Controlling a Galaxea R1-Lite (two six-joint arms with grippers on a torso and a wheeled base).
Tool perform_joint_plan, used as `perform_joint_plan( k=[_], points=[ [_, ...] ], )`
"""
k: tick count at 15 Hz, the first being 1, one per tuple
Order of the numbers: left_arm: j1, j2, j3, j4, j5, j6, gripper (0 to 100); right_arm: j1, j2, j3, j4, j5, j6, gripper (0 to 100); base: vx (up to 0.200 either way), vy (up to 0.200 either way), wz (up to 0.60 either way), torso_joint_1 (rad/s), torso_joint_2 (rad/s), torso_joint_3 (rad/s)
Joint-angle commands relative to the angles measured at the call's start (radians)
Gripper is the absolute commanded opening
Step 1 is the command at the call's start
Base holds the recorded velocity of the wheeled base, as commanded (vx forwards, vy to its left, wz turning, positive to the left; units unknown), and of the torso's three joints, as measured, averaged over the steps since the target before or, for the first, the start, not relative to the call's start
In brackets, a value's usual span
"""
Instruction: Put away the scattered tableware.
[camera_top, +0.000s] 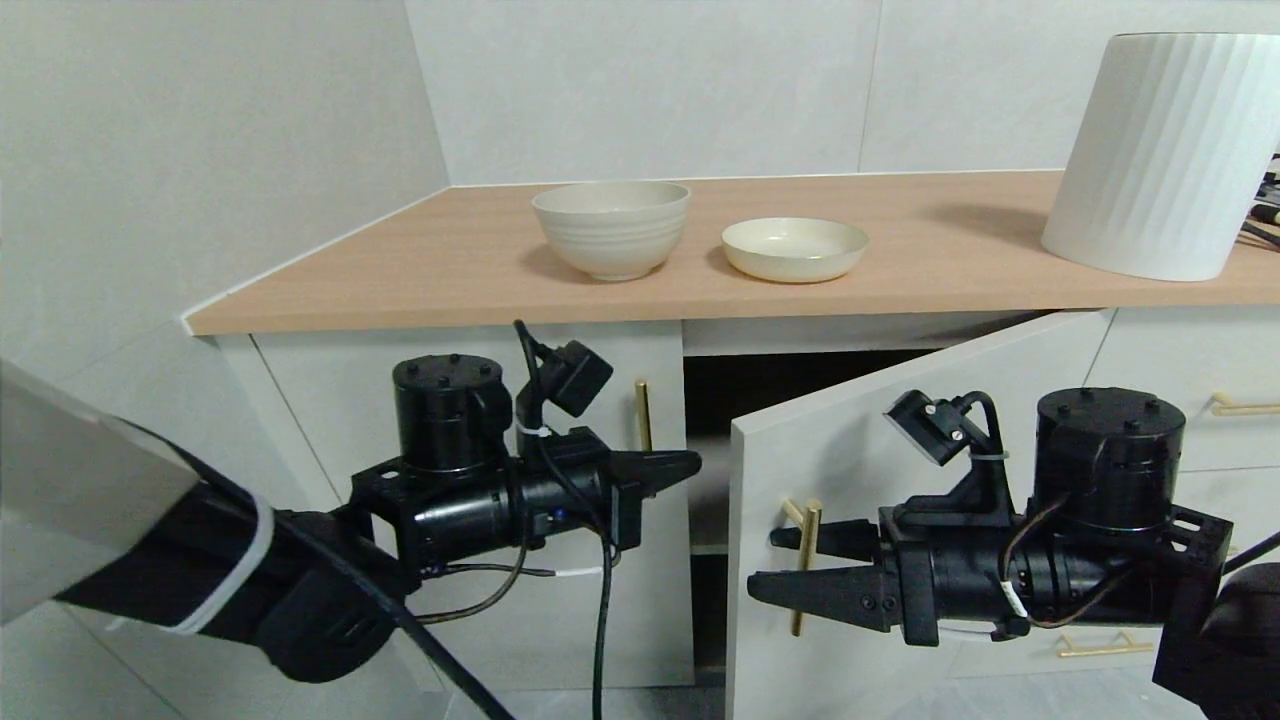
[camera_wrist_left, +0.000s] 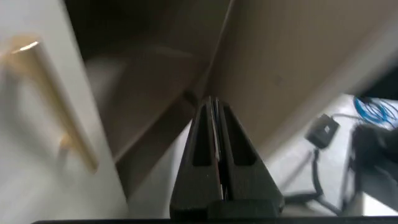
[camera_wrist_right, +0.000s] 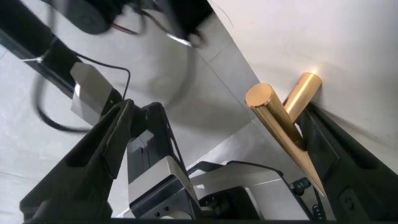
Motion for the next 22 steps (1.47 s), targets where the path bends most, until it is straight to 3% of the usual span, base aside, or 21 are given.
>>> perform_joint_plan(
  k=[1, 4, 7, 11, 15, 17, 22],
  points=[
    [-0.066, 0.135, -0.019, -0.082, 0.048, -0.017, 0, 0.002, 0.004, 0.000, 0.001, 0.000, 0.000, 100, 0.000, 0.000, 0.00, 0.000, 0.00, 0.000],
    [-0.130, 0.266, -0.034, -0.296, 0.148, -0.052, 0, 0.002, -0.001, 0.005, 0.001, -0.003, -0.003, 100, 0.000, 0.000, 0.00, 0.000, 0.00, 0.000],
    [-0.141, 0.229, -0.028, -0.299, 0.143, -0.101, 0, 0.000, 0.001, 0.017, 0.001, -0.003, -0.072, 100, 0.000, 0.000, 0.00, 0.000, 0.00, 0.000],
    [-0.143, 0.213, -0.025, -0.302, 0.143, -0.106, 0, 0.000, -0.038, 0.046, 0.001, -0.007, -0.090, 100, 0.000, 0.000, 0.00, 0.000, 0.00, 0.000],
    [-0.158, 0.170, -0.007, -0.284, 0.123, -0.170, 0, -0.038, -0.058, 0.069, 0.008, -0.154, -0.222, 100, 0.000, 0.000, 0.00, 0.000, 0.00, 0.000],
    [-0.158, 0.169, -0.005, -0.284, 0.123, -0.170, 0, -0.038, -0.090, 0.095, 0.010, -0.233, -0.227, 100, 0.000, 0.000, 0.00, 0.000, 0.00, 0.000],
    [-0.158, 0.131, 0.001, -0.269, 0.120, -0.172, 0, -0.061, -0.303, 0.191, 0.171, -0.240, -0.250, 100, 0.000, 0.000, 0.00, 0.000, 0.00, 0.000]
  ],
)
